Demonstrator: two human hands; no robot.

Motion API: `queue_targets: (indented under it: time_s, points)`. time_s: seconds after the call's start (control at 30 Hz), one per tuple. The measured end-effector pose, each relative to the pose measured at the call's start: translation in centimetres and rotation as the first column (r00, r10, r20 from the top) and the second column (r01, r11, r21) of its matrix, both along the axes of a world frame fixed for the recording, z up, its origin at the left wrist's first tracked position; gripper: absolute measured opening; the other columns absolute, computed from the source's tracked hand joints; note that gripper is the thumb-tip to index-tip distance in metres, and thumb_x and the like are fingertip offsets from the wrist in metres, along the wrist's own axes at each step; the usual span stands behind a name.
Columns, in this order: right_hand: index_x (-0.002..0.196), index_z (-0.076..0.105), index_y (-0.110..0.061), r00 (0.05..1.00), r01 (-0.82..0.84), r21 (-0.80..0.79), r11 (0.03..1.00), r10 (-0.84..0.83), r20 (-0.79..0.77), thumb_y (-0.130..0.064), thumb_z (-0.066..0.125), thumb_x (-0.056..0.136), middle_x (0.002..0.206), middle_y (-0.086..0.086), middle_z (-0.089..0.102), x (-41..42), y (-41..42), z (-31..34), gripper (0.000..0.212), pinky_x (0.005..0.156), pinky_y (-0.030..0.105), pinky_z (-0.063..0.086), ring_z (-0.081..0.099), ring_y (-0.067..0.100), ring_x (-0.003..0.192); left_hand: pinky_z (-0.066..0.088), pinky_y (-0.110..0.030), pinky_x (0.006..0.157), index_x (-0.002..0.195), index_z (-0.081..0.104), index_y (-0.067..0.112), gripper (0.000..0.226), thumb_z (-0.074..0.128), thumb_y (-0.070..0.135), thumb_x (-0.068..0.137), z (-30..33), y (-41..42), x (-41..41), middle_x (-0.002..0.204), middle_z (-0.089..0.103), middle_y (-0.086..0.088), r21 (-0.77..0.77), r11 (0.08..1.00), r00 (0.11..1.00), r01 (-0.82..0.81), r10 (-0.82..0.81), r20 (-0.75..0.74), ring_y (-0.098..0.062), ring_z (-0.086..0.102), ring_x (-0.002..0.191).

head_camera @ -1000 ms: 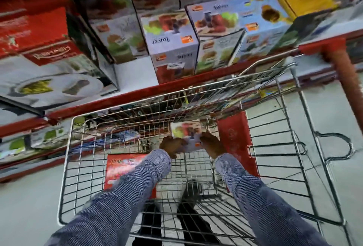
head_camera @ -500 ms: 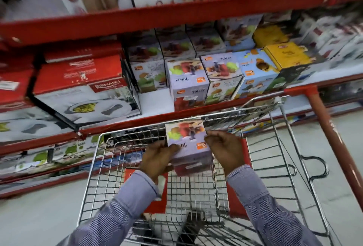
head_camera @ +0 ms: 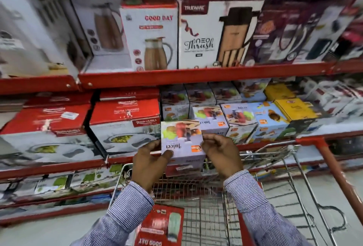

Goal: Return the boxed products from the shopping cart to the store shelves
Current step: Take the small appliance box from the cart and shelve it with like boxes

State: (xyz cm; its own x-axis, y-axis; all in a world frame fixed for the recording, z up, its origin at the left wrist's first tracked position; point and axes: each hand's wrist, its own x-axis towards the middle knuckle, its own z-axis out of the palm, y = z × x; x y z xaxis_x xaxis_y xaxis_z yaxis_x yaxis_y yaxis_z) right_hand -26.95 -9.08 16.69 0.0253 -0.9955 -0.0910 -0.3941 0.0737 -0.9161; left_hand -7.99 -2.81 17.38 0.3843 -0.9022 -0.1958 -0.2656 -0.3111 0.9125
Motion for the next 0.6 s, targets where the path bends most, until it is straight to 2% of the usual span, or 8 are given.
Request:
queue_targets:
  time_s: [0.13, 0.23, 0.3, 0.37, 0.43, 0.5, 0.6]
  points:
    - [0.108, 0.071, -0.017, 0.994, -0.067, -0.086, 0.994, 0.059, -0.091, -0.015, 0.068, 0.084, 0.092, -0.007, 0.071, 0.8, -1.6, 0.8, 0.024, 0.077, 0.017, 0.053, 0.062, -0.008, 0.076, 0.06, -0.04, 0.083, 0.128, 0.064, 0.021, 0.05, 0.072, 0.028, 0.079, 0.6, -1.0, 0.5, 0.109, 0.076, -0.004, -0.045, 0.999, 0.998, 0.006, -0.003, 0.068, -0.02, 0.074, 0.078]
    - [0.112, 0.069, -0.015, 0.988, -0.081, -0.078, 0.994, 0.07, -0.138, -0.012, 0.067, 0.085, 0.097, -0.004, 0.07, 1.1, -2.8, 0.8, 0.027, 0.079, 0.015, 0.049, 0.063, 0.001, 0.079, 0.049, -0.024, 0.084, 0.132, 0.059, 0.017, 0.049, 0.07, 0.014, 0.085, 0.2, -1.9, 0.5, 0.115, 0.065, 0.007, -0.066, 0.998, 0.996, 0.0, 0.006, 0.089, -0.018, 0.066, 0.089]
    - [0.113, 0.069, -0.013, 0.988, -0.074, -0.057, 0.996, 0.065, -0.139, -0.008, 0.065, 0.085, 0.099, -0.001, 0.07, 1.2, -3.6, 0.5, 0.029, 0.084, 0.019, 0.052, 0.064, 0.007, 0.084, 0.042, -0.02, 0.087, 0.135, 0.057, 0.016, 0.05, 0.069, 0.012, 0.086, -0.4, -2.6, 0.3, 0.118, 0.061, 0.007, -0.069, 0.997, 0.995, 0.025, -0.018, 0.101, -0.015, 0.06, 0.101]
    - [0.113, 0.069, -0.013, 0.987, -0.064, -0.037, 0.997, 0.058, -0.149, -0.006, 0.064, 0.085, 0.102, 0.0, 0.071, 1.3, -4.5, -0.1, 0.029, 0.09, 0.028, 0.055, 0.065, 0.011, 0.088, 0.042, -0.022, 0.096, 0.139, 0.053, 0.015, 0.054, 0.068, 0.012, 0.087, -1.3, -3.3, 0.1, 0.132, 0.061, 0.002, -0.062, 0.998, 0.995, 0.03, -0.024, 0.097, -0.017, 0.057, 0.118]
    - [0.114, 0.068, -0.013, 0.984, -0.067, -0.017, 0.998, 0.064, -0.163, -0.005, 0.063, 0.085, 0.106, 0.003, 0.072, 1.4, -5.4, -0.7, 0.03, 0.087, 0.026, 0.055, 0.065, 0.013, 0.092, 0.042, -0.031, 0.107, 0.141, 0.051, 0.014, 0.056, 0.067, 0.012, 0.087, -2.3, -4.1, -0.1, 0.142, 0.057, -0.004, -0.049, 0.999, 0.996, 0.015, -0.01, 0.084, -0.023, 0.052, 0.131]
    - [0.113, 0.069, -0.013, 0.983, -0.065, -0.003, 0.998, 0.063, -0.174, -0.004, 0.063, 0.085, 0.107, 0.002, 0.072, 1.5, -6.0, -1.3, 0.03, 0.081, 0.018, 0.052, 0.064, 0.011, 0.091, 0.041, -0.032, 0.108, 0.141, 0.05, 0.013, 0.056, 0.066, 0.009, 0.088, -3.2, -4.7, -0.1, 0.143, 0.056, -0.007, -0.044, 0.999, 0.996, -0.001, 0.005, 0.084, -0.024, 0.051, 0.132]
    - [0.111, 0.068, -0.018, 0.982, -0.048, 0.017, 0.999, 0.05, -0.183, -0.007, 0.065, 0.084, 0.108, 0.0, 0.072, 1.9, -6.7, -2.0, 0.029, 0.085, 0.026, 0.054, 0.065, 0.011, 0.088, 0.039, -0.026, 0.102, 0.141, 0.05, 0.013, 0.055, 0.065, 0.007, 0.089, -4.1, -5.6, 0.0, 0.142, 0.056, -0.008, -0.034, 0.999, 0.997, -0.016, 0.018, 0.081, -0.023, 0.053, 0.128]
